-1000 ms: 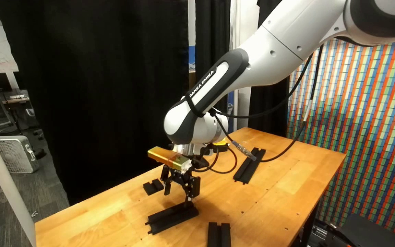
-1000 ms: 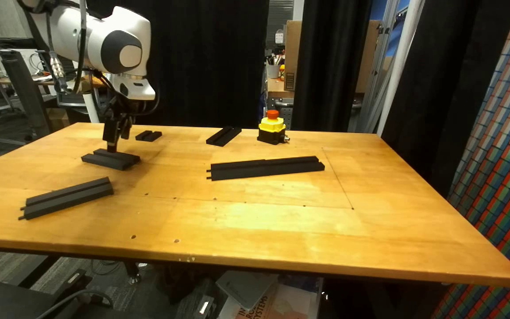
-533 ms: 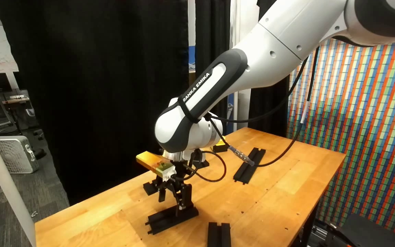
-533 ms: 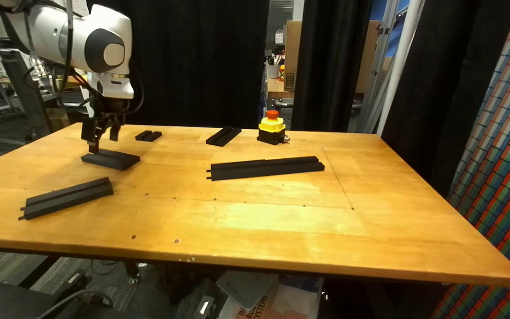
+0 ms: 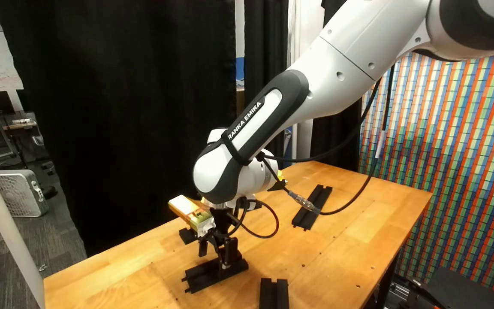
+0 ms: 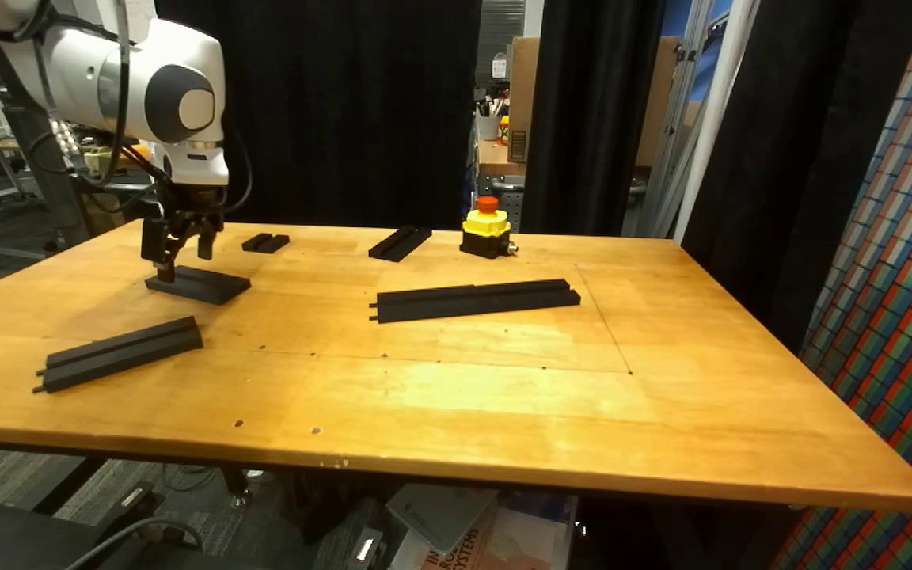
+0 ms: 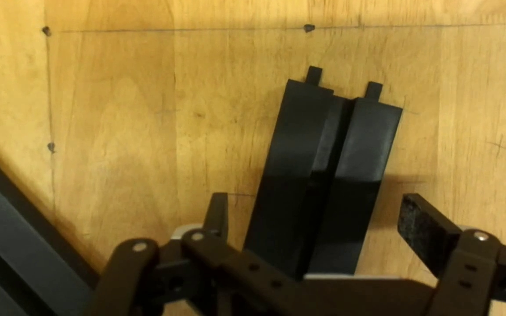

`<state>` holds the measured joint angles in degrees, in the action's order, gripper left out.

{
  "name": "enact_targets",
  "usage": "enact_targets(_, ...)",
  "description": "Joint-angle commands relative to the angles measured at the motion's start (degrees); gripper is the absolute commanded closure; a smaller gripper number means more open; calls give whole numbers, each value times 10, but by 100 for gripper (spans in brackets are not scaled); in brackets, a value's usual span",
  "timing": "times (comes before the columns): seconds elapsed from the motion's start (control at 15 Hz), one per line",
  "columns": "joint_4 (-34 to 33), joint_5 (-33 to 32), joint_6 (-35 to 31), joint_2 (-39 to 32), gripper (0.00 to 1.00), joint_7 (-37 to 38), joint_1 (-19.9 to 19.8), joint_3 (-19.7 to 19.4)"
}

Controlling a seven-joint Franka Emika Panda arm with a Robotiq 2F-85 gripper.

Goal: Connect four black pieces together

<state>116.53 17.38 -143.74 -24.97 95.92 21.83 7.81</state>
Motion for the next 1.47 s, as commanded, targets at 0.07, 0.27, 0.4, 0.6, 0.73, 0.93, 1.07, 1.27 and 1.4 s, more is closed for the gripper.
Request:
enact_targets(0.07, 7, -31, -27, -6, 0, 32, 4, -6)
enact_targets(0.27, 10, -32, -16, -4, 0, 32, 1, -5)
enact_targets(0.4, 12, -36, -10, -1, 0, 38, 4, -7)
enact_targets(0.6, 16, -49, -13, -2, 0, 51, 7, -11)
enact_targets(0.73, 17, -60, -14, -3, 0, 61, 8, -13)
enact_targets(0.93, 19, -72, -14, -6, 0, 70, 7, -14)
enact_targets(1.07, 21, -76, -16, -8, 0, 72, 6, -14)
enact_targets(1.27, 23, -78, -17, -9, 10, 71, 5, -14)
enact_targets(1.4, 24, -77, -24, -9, 34, 68, 3, -14)
